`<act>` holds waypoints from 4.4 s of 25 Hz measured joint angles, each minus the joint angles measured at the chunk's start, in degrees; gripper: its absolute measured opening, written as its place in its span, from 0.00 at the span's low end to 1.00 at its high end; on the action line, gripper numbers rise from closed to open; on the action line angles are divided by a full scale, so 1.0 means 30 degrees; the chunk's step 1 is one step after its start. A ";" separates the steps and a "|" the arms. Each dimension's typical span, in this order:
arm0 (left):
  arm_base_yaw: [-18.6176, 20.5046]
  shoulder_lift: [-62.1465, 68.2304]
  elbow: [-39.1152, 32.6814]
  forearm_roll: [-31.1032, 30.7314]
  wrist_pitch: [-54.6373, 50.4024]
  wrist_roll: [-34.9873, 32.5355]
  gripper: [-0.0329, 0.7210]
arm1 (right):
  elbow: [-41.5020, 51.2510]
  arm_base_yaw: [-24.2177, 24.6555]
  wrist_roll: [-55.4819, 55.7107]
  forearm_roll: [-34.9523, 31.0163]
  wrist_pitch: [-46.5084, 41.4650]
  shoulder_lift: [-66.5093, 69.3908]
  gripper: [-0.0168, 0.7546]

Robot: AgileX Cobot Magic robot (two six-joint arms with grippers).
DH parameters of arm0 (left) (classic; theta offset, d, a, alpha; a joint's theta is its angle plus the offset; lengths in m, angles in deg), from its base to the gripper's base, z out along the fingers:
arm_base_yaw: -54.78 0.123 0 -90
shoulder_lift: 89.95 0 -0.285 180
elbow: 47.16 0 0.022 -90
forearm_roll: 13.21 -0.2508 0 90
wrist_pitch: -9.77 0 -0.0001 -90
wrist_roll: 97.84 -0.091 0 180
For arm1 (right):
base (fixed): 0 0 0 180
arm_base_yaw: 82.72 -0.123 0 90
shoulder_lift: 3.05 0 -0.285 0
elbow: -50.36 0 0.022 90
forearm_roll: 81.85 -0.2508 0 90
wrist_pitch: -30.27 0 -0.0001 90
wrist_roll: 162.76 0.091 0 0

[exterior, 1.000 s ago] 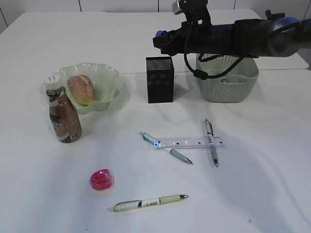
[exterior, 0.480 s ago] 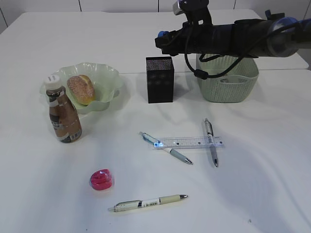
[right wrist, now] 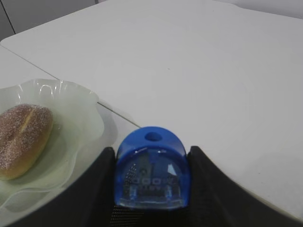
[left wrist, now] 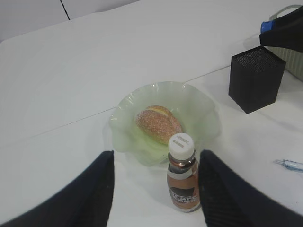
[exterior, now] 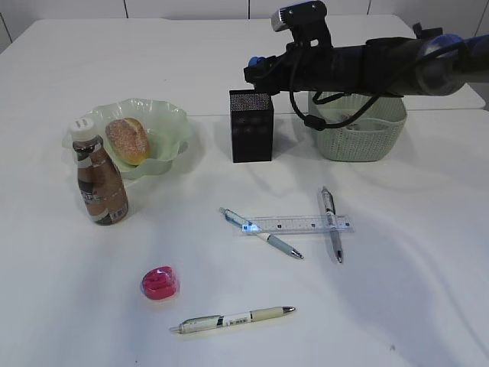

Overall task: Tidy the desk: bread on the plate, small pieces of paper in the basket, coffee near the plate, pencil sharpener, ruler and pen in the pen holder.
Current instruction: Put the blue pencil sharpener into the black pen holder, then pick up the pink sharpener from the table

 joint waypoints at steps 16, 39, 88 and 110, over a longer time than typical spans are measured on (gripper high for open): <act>0.0000 0.0000 0.0000 0.0000 0.0000 0.0000 0.57 | 0.0000 0.0000 0.1753 0.1099 0.0000 0.0000 0.52; 0.0000 0.0000 0.0000 0.0000 0.0000 0.0000 0.57 | 0.0000 0.0000 0.9630 0.7625 -0.0719 -0.0775 0.58; 0.0000 0.1321 0.4613 0.2536 -1.3337 -0.0499 0.57 | -0.2860 0.0000 3.8269 3.2425 -1.4803 -0.8849 0.57; -0.4286 0.8180 0.6047 0.4259 -1.7375 -0.7991 0.57 | 0.3010 0.0000 3.8301 3.4077 -1.4734 -0.9761 0.57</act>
